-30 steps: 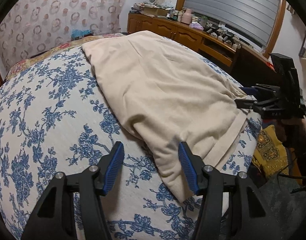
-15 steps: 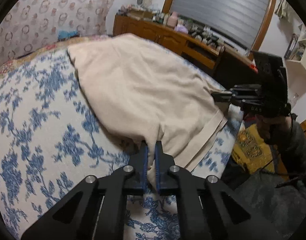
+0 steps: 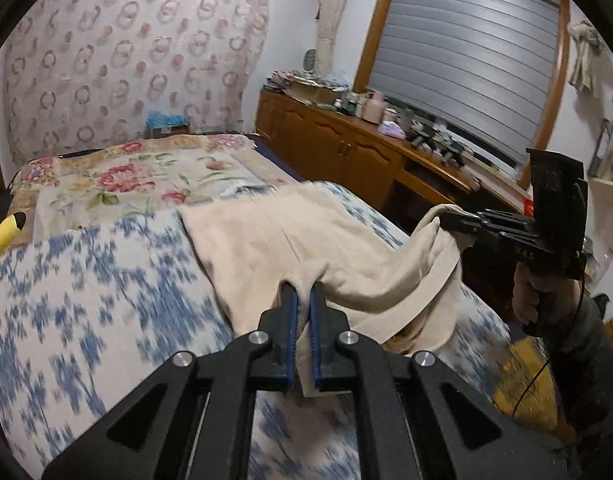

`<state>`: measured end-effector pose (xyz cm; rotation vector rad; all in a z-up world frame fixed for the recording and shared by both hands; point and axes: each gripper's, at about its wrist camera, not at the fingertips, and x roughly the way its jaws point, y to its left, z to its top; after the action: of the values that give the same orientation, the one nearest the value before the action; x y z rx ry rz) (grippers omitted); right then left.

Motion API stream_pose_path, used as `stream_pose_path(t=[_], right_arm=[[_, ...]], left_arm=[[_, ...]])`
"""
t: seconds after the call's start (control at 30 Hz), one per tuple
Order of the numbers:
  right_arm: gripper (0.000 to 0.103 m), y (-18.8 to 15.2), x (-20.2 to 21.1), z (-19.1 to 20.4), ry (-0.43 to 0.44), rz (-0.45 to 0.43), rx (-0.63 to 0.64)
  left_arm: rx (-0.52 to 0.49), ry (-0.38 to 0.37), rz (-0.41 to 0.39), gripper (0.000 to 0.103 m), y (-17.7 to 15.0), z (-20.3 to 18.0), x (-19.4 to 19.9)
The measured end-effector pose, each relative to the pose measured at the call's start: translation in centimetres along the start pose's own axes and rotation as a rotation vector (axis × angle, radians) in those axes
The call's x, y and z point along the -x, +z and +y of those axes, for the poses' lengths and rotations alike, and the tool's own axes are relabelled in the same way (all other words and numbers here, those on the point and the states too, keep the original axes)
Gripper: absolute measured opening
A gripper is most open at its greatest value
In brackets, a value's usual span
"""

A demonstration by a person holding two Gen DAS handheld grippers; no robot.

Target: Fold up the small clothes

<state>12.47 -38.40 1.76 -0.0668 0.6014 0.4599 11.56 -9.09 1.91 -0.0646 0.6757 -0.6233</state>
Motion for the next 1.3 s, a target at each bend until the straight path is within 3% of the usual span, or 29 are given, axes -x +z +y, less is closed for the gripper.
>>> stream_pose_path(t=[0.43,0.7,0.8,0.87,0.9,0.93,1.1,1.3], right_arm=[[0.006,6.6,-9.9,-5.3,-0.008,0.031,-0.003],[0.007,7.5,-15.9,-7.4,-0.015,0.120,-0.008],[0.012,6.9,-16.7,-7.5,-0.037,0.152,0.007],[0.026,6.6,-16.3,-7.7,-0.059,0.153,0.023],[0.046,6.5,-16.0,-7.8,-0.078,0.146,0.029],[0.056,6.4,-15.4,-7.9,-0.100,0.135,0.030],[0.057,5.6,-12.5,-8.3,-0.090,0.122,0.046],[0.057,3.8,-12.2,-6.5,-0.046,0.185,0.102]], left_arm=[[0.076,0.073,0.017,0.003,6.9,7.1,-7.7],[0.107,0.099,0.122,0.005,7.6,10.3,-12.6],[0.095,0.104,0.140,0.017,7.2,10.5,-12.8],[0.078,0.108,0.144,0.027,6.8,10.6,-12.3],[0.071,0.107,0.147,0.033,6.6,10.5,-12.1],[0.065,0.107,0.155,0.039,6.3,10.6,-11.8],[0.037,0.138,0.200,0.040,4.3,10.5,-11.2],[-0.003,0.113,0.227,0.040,2.4,9.1,-11.0]])
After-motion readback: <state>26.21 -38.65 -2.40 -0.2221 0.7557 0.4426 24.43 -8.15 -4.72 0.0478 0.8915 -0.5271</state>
